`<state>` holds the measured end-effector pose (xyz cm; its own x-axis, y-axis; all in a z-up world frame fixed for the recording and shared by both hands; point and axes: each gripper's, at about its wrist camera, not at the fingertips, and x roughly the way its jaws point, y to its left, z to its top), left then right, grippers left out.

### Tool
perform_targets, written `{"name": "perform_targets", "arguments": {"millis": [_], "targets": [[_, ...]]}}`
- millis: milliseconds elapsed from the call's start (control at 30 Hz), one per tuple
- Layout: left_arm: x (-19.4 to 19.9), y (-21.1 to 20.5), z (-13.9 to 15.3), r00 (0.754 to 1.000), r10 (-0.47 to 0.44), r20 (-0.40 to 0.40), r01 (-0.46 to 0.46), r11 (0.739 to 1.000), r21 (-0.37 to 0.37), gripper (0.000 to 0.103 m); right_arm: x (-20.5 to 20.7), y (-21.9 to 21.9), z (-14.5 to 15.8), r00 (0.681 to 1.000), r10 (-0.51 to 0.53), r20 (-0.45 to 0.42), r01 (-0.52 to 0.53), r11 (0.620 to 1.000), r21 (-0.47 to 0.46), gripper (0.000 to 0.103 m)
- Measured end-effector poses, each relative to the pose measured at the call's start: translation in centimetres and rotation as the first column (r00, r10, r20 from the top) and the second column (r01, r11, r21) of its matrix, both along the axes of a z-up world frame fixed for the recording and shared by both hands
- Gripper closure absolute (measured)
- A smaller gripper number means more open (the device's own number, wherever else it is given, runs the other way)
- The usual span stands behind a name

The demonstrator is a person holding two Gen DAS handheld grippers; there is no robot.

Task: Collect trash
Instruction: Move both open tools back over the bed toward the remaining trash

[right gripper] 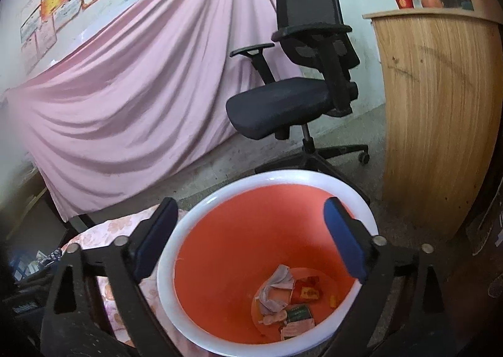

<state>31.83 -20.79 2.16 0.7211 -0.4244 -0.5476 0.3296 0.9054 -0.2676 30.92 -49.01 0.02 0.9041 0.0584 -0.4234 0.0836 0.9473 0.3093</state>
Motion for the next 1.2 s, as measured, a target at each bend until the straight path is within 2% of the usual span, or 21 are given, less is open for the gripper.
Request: {"name": "perform_targets", "arguments": {"millis": [167, 300, 400, 533, 733, 833, 1200], "targets": [[-0.7, 2.3, 1.1, 0.996, 0.07, 0.054, -0.071, 0.997, 0.003, 0.007, -0.4, 1.2, 1.1, 0.997, 0.03, 0.069, -0.029, 1.0, -0.007, 0.0], [-1.2, 4.1, 2.4, 0.988, 0.11, 0.105, -0.108, 0.994, -0.025, 0.007, -0.2, 2.7, 1.8, 0.99, 0.086, 0.109, -0.087, 0.996, 0.004, 0.0], [-2.0, 5.4, 3.5, 0.976, 0.149, 0.161, -0.147, 0.989, -0.025, 0.002, -0.3, 4.5, 2.5, 0.982, 0.119, 0.149, -0.118, 0.993, -0.02, 0.0], [-3.1, 7.2, 5.0, 0.955, 0.182, 0.234, -0.183, 0.983, -0.019, 0.002, -0.8, 7.0, 3.4, 0.964, 0.168, 0.208, -0.157, 0.985, -0.068, 0.0], [-5.0, 10.5, 6.2, 0.915, 0.252, 0.316, -0.258, 0.966, -0.021, 0.002, -2.1, 10.6, 4.8, 0.925, 0.215, 0.312, -0.186, 0.975, -0.119, 0.0], [-5.9, 12.0, 6.5, 0.886, 0.294, 0.358, -0.313, 0.95, -0.005, 0.002, -2.5, 12.0, 5.4, 0.905, 0.238, 0.352, -0.206, 0.97, -0.128, 0.0], [-8.6, 17.6, 6.3, 0.803, 0.409, 0.433, -0.454, 0.891, 0.0, 0.002, -3.2, 17.2, 6.2, 0.849, 0.318, 0.423, -0.272, 0.948, -0.166, 0.0]]}}
